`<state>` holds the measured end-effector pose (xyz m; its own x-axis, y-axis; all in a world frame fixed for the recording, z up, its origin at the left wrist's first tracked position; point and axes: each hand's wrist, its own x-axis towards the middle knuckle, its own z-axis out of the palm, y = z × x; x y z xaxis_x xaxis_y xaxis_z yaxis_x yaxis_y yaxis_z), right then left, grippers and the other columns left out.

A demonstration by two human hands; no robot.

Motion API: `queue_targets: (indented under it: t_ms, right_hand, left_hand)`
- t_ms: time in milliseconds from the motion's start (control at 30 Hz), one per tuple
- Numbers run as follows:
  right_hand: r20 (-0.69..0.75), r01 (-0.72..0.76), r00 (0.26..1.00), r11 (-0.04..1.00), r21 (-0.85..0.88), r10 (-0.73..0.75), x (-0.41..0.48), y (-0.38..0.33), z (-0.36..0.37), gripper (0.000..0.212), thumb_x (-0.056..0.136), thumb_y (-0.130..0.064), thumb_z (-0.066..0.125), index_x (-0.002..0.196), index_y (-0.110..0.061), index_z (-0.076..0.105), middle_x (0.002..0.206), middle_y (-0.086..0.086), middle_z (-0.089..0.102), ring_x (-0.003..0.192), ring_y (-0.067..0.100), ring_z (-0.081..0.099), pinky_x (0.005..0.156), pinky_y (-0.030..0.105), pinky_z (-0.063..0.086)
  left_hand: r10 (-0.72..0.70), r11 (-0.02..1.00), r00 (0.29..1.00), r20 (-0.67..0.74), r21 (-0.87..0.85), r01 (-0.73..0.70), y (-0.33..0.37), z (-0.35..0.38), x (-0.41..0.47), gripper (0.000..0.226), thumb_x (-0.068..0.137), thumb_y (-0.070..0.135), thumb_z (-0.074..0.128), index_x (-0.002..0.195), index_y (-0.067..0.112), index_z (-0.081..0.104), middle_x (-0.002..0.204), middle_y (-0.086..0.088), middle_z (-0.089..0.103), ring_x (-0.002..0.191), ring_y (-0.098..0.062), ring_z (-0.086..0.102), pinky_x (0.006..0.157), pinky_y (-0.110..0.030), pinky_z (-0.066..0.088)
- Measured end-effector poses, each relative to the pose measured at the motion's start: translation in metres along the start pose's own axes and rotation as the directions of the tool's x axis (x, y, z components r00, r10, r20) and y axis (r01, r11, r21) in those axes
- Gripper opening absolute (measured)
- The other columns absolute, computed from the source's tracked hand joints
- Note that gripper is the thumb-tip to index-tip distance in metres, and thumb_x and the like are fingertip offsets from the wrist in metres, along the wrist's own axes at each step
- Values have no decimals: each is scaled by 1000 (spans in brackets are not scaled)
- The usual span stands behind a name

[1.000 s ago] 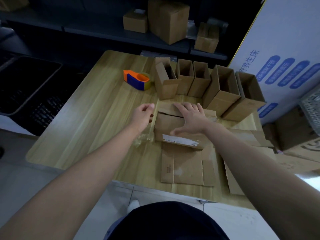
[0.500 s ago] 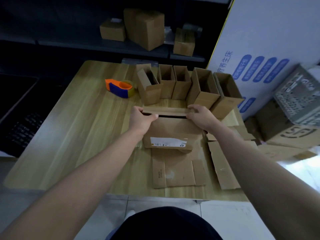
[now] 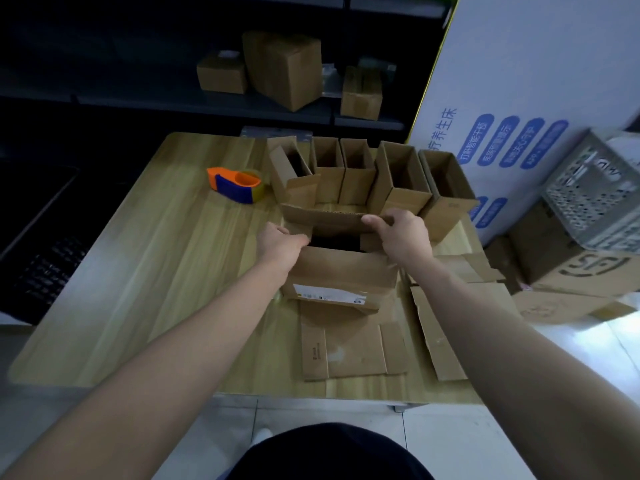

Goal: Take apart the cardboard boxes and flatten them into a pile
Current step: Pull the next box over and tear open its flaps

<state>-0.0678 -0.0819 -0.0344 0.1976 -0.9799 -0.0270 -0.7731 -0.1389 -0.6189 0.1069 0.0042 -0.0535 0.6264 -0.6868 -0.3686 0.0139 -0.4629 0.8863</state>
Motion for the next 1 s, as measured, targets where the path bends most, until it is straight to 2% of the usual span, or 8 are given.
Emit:
queue_targets:
  t_ms: [100,200,300,433,633,733,833,1000]
  right_hand:
    - [-49,32,998,999,19,-31,-4,-3,1,36,90,-51,56,94,-17,65,81,2,65,69,17,63,61,37,58]
    - [-89,22,996,1000,16,-21,-5,-2,-2,31,92,-47,56,93,-17,65,80,1,64,64,13,59,52,28,50]
    - [-112,22,994,999,34,-18,-5,-3,-3,34,91,-48,56,91,-15,66,78,3,65,65,20,63,60,36,56]
    - [-144,93,985,996,5,-91,-11,-12,1,35,90,-48,57,86,-14,64,73,0,61,65,18,61,55,30,51]
    - [-121,44,992,999,-8,-45,-14,-15,6,52,82,-60,61,104,-12,56,87,0,59,79,18,59,62,28,47]
    - [-91,-6,996,997,74,12,-13,-11,8,65,77,-59,68,120,-14,48,103,2,59,95,21,61,71,31,53]
    - [-6,-92,995,978,185,95,-10,-9,11,78,72,-44,79,131,-17,35,122,7,57,105,26,61,82,39,58]
    - [98,-166,984,966,201,148,-6,-12,7,88,68,-32,85,134,-17,29,124,9,55,110,28,60,86,42,56]
  left_hand:
    - [-66,998,997,39,-3,66,10,-5,1,58,79,4,68,127,14,37,119,-5,48,97,-21,51,68,-31,44]
    - [-121,990,952,280,101,96,19,-17,8,85,74,-5,69,142,17,24,138,-9,41,111,-25,50,80,-38,52]
    - [-149,973,882,447,224,51,24,-27,9,101,70,0,78,149,11,15,149,-10,33,125,-25,44,101,-37,45]
    - [-95,883,967,235,468,-27,22,-23,2,78,70,33,82,133,6,43,127,-7,53,115,-25,51,84,-31,45]
    - [5,864,998,66,503,-38,9,-23,10,22,78,30,72,91,15,63,99,-6,67,88,-23,61,71,-32,50]
    - [31,862,998,55,503,-54,9,-22,8,19,78,28,70,90,13,65,92,-5,66,81,-21,60,60,-29,45]
    - [80,849,997,4,524,-70,11,-21,5,21,78,27,72,90,11,64,88,-4,63,78,-20,58,54,-24,40]
    - [167,853,986,-27,505,-131,15,-20,4,23,78,25,72,94,9,71,94,-5,66,78,-18,58,53,-23,39]
